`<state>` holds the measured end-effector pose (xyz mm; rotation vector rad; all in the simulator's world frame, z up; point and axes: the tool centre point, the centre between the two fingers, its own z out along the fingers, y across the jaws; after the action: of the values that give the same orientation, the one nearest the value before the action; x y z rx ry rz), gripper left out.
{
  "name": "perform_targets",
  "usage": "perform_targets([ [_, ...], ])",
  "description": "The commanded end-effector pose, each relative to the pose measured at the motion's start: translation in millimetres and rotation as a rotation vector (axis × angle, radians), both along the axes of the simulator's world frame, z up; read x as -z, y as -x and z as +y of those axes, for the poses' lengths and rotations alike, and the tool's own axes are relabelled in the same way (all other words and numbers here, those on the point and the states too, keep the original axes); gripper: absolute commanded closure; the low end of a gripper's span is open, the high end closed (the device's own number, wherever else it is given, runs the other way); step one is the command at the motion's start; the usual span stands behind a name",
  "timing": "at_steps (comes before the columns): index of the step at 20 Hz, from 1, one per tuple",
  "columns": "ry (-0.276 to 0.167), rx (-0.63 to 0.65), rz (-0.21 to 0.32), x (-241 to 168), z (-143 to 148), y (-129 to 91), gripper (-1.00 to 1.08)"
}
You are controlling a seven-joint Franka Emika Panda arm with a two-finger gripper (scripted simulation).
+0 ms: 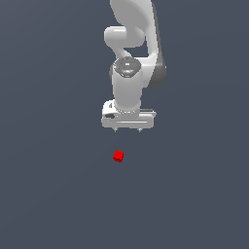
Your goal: Pick up the red cube and move it to a goal position.
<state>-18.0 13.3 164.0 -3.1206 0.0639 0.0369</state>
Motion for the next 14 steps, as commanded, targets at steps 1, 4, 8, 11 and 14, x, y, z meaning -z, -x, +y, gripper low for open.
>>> perform_targets([
  [1,0.000,0.000,0.000,0,0,0,-0.92],
  [4,0.000,0.004,0.000,2,-1,-1,-0.92],
  [8,0.002,0.024,-0.002,13,-3,-5,-0.92],
  [11,0.005,0.048,-0.004,26,-6,-10,-0.92],
  [14,0.008,0.080,-0.006,43,-10,-16,-0.92],
])
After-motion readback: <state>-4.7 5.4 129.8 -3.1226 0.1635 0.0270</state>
